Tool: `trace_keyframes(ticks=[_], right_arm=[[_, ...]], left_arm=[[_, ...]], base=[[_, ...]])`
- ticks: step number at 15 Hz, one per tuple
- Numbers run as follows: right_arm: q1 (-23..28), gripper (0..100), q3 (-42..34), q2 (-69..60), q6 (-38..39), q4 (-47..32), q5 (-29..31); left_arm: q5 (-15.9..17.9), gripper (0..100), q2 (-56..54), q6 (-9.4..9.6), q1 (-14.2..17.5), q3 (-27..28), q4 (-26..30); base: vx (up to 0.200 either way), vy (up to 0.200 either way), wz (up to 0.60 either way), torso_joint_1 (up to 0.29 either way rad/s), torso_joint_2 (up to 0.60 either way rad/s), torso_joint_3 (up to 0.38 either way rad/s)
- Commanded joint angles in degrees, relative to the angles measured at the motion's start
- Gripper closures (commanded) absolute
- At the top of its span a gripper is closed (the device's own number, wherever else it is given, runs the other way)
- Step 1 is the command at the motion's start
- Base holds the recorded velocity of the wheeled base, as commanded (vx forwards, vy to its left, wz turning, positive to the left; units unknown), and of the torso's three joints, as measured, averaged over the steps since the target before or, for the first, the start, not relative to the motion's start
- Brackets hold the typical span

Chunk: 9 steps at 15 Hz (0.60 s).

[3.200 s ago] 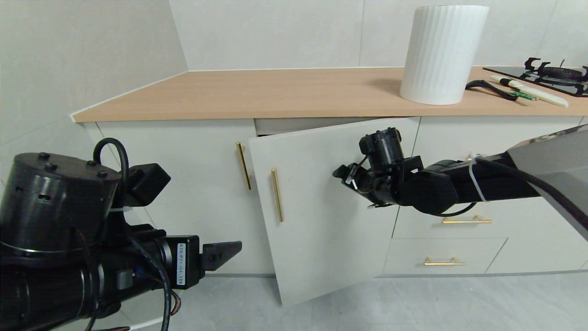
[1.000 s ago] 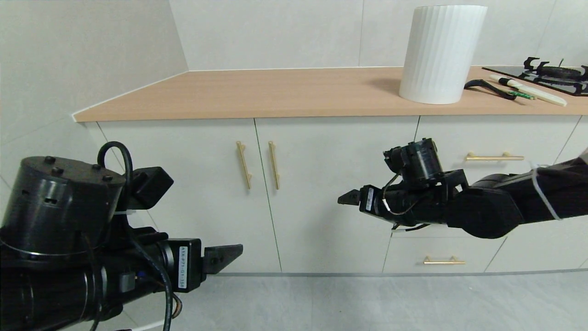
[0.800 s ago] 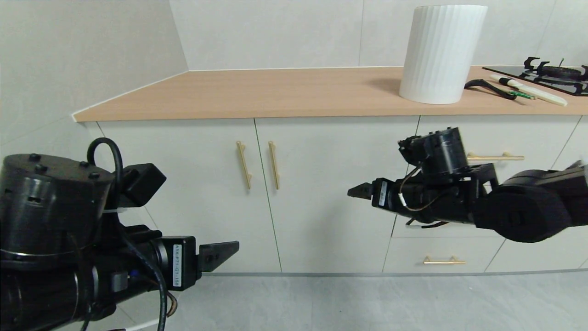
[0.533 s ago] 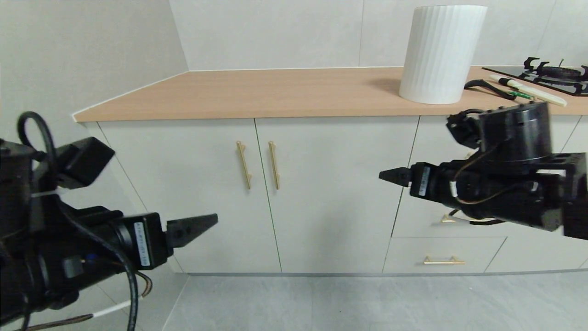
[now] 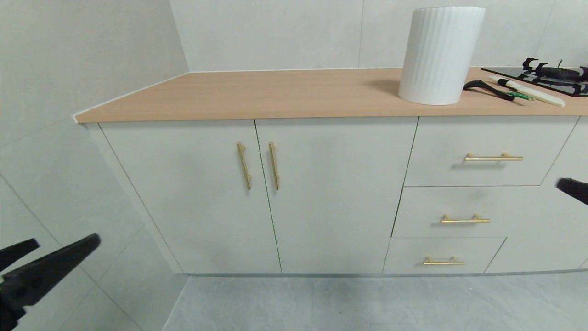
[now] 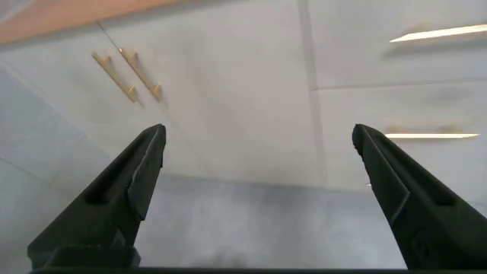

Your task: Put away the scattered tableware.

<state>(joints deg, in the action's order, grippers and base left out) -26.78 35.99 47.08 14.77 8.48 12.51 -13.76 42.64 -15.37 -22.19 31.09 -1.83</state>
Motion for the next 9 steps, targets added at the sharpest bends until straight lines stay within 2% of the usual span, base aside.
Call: trace_keyframes(ticks=[1, 3, 4, 5, 7, 8, 9], right_arm=[[9.8, 0, -6.4, -24.0, -6.6, -7.4, -0.2], [11.8, 0, -6.0, -31.3, -8.7, -11.4, 0.3], [13.8, 0, -6.2, -36.6, -12.1, -14.0, 0.5], [15.4, 0, -6.2, -40.5, -14.2, -16.7, 0.5], [17.1, 0, -5.8, -41.4, -14.7, -18.0, 3.4], [17.3, 0, -5.8, -41.4, -14.8, -17.9, 6.4], [19.8, 0, -6.5, -41.4, -14.8, -18.0, 6.7]], left_arm=[[1.4, 0, -21.0, 3.68, 5.6, -3.0, 2.6], [3.1, 0, -28.9, 4.65, 8.7, -2.4, 6.5], [3.9, 0, -33.9, 5.62, 11.0, -2.4, 8.9], [4.5, 0, -37.2, 7.29, 11.8, -2.6, 10.6], [1.1, 0, -37.0, 7.46, 13.1, -2.5, 10.8], [0.5, 0, -37.0, 7.81, 14.2, -2.8, 11.0], [0.4, 0, -37.0, 7.81, 16.2, -3.2, 11.1]], base=[[0.000, 0.000, 0.00, 0.000, 0.00, 0.000], [0.000, 0.000, 0.00, 0.000, 0.00, 0.000], [0.000, 0.000, 0.00, 0.000, 0.00, 0.000], [0.000, 0.000, 0.00, 0.000, 0.00, 0.000], [0.000, 0.000, 0.00, 0.000, 0.00, 0.000], [0.000, 0.000, 0.00, 0.000, 0.00, 0.000], [0.000, 0.000, 0.00, 0.000, 0.00, 0.000]])
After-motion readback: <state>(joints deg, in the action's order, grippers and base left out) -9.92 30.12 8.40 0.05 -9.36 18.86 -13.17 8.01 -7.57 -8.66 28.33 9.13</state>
